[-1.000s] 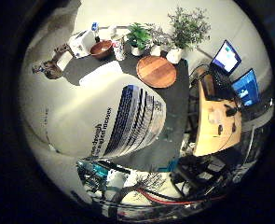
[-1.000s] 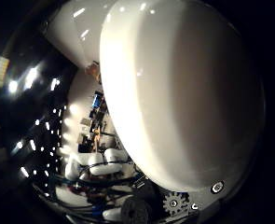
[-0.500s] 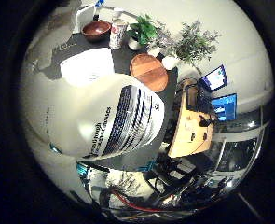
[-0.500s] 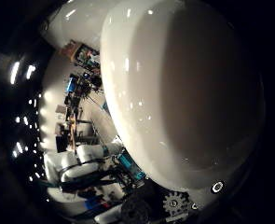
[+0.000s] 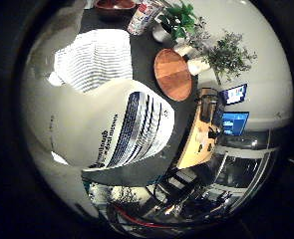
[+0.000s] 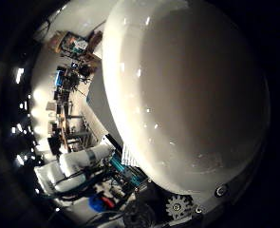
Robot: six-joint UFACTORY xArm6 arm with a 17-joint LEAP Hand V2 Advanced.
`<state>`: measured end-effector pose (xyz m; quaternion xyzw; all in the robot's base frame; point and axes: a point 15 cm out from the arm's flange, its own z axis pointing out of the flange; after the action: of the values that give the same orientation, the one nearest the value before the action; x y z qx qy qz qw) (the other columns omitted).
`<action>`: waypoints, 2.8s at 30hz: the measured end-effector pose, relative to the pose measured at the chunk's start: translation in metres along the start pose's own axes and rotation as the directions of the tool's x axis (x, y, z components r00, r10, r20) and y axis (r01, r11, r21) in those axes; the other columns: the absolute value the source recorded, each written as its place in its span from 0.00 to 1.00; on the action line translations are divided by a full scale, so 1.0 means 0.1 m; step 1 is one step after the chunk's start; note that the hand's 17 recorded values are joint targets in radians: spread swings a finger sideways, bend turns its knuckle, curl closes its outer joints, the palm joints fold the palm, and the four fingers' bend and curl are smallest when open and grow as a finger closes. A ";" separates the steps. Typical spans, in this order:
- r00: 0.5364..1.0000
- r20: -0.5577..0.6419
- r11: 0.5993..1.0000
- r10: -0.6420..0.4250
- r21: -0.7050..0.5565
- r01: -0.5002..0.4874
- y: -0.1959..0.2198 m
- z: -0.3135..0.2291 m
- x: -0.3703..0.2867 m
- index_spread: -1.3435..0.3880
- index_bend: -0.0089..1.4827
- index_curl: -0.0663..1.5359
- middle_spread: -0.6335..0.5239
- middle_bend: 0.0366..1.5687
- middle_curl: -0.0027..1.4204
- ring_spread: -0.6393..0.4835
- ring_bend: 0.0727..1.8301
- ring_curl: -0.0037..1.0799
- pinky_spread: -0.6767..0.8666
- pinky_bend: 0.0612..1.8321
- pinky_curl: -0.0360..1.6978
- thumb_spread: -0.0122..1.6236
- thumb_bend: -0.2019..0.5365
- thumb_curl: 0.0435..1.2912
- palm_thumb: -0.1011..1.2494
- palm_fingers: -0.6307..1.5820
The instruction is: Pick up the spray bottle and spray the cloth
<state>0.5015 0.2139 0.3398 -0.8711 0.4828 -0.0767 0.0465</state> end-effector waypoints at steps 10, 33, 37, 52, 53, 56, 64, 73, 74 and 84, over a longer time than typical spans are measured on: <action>0.999 -0.025 1.000 0.025 0.019 -0.024 0.08 -0.26 0.17 0.67 0.83 0.48 0.46 0.89 0.45 0.37 0.71 0.74 0.30 0.52 0.87 0.66 0.26 0.53 0.81 0.80; 0.995 -0.077 0.996 0.068 0.058 -0.064 0.07 -0.57 0.38 0.67 0.83 0.49 0.46 0.89 0.46 0.37 0.71 0.75 0.30 0.52 0.87 0.65 0.26 0.54 0.80 0.80; 0.996 -0.073 0.997 0.060 0.062 -0.055 0.01 -0.37 0.30 0.67 0.83 0.49 0.46 0.89 0.46 0.37 0.71 0.75 0.30 0.52 0.87 0.65 0.26 0.54 0.80 0.80; 0.985 0.115 0.979 0.130 0.144 -0.146 -0.06 -0.43 0.11 0.67 0.83 0.49 0.46 0.89 0.46 0.37 0.71 0.75 0.30 0.52 0.87 0.65 0.26 0.55 0.80 0.80; 0.980 0.149 0.975 0.132 0.158 -0.155 -0.08 -0.48 0.06 0.67 0.83 0.49 0.46 0.89 0.46 0.37 0.71 0.75 0.30 0.52 0.87 0.66 0.26 0.54 0.80 0.80; 0.969 0.212 0.956 0.125 0.235 -0.175 -0.21 -0.71 -0.05 0.67 0.83 0.49 0.46 0.89 0.46 0.37 0.71 0.75 0.30 0.52 0.87 0.66 0.26 0.54 0.80 0.80; 0.902 0.419 0.898 0.103 0.352 -0.265 -0.48 -1.22 -0.46 0.67 0.83 0.49 0.46 0.89 0.46 0.37 0.71 0.75 0.30 0.52 0.87 0.66 0.26 0.54 0.80 0.80; 0.785 0.619 0.843 0.017 0.413 -0.344 -0.71 -1.65 -0.88 0.67 0.83 0.49 0.46 0.89 0.46 0.37 0.71 0.75 0.30 0.53 0.86 0.66 0.26 0.54 0.80 0.80; 0.773 0.634 0.837 0.004 0.421 -0.350 -0.73 -1.68 -0.91 0.67 0.83 0.49 0.46 0.89 0.46 0.37 0.71 0.75 0.30 0.53 0.86 0.66 0.26 0.54 0.80 0.80; 0.606 0.781 0.787 -0.151 0.466 -0.405 -0.94 -1.87 -1.27 0.66 0.82 0.49 0.46 0.89 0.45 0.37 0.71 0.75 0.30 0.53 0.85 0.66 0.26 0.55 0.81 0.80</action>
<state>0.4803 0.3706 0.5266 -0.7122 0.4258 0.1669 0.5326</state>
